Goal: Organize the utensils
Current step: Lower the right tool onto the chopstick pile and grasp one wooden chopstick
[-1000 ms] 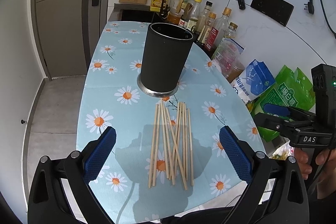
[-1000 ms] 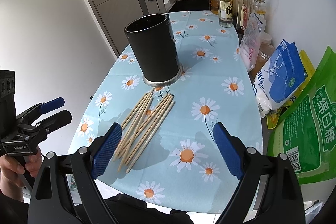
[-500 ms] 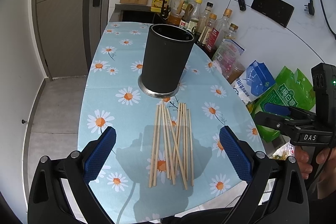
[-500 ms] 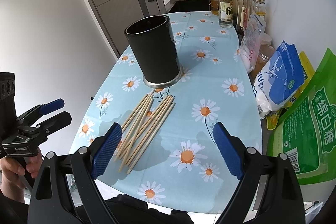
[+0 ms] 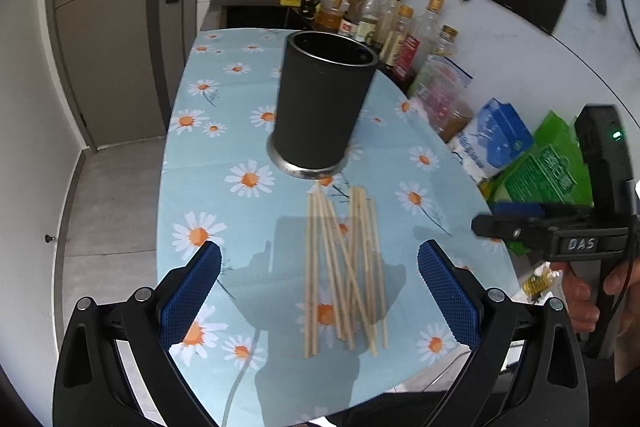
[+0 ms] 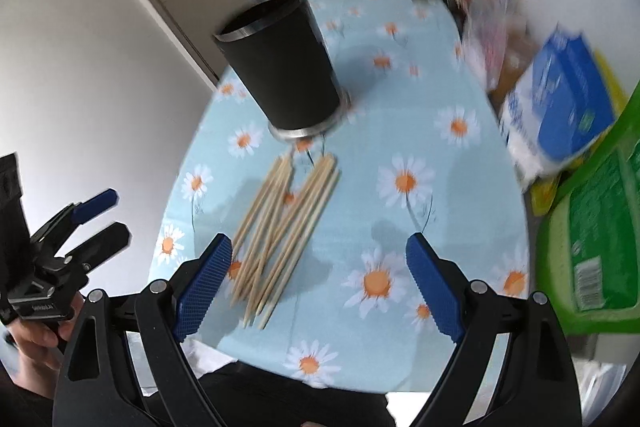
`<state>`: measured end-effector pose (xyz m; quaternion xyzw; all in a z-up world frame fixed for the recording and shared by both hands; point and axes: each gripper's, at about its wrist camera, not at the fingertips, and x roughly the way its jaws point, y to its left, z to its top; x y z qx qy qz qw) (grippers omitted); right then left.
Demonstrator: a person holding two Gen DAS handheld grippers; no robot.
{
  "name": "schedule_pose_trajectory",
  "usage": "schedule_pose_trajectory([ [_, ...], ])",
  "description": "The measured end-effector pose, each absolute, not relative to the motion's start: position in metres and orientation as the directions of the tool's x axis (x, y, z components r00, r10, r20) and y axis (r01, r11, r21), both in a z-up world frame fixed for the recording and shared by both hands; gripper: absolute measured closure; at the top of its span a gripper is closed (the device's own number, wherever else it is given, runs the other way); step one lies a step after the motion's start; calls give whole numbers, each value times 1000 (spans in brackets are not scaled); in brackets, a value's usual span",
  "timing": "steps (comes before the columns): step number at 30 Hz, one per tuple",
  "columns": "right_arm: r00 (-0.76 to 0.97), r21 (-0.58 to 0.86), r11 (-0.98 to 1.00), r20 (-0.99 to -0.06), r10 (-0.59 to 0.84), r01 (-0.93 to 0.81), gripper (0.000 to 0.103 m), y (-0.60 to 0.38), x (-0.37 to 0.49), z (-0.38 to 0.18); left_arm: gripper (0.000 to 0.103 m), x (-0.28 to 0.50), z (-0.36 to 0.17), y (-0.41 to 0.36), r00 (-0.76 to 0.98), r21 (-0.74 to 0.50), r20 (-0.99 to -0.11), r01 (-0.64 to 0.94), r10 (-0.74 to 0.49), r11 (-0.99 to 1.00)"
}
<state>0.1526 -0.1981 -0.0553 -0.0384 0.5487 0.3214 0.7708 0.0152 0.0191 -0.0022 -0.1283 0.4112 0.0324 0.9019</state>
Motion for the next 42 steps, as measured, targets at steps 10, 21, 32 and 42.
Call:
schedule_pose_trajectory([
  [10,-20,374,842,-917,398,-388,49,-169,173,-110,7,32,-40,64,567,-253,-816,-177,-112,951],
  [21,-134,337,910,-940,312,-242,77,-143,202,-147,7,40,-70,78,501,-374,-819,-100,-278,922],
  [32,-80,164,947,-986,148,-276,94,-115,195,-157,7,38,-79,97,482,-441,-792,-26,-375,897],
  [42,7,66,956,-997,70,-285,97,-87,175,-167,8,42,-90,94,454,-416,-809,7,-373,909],
])
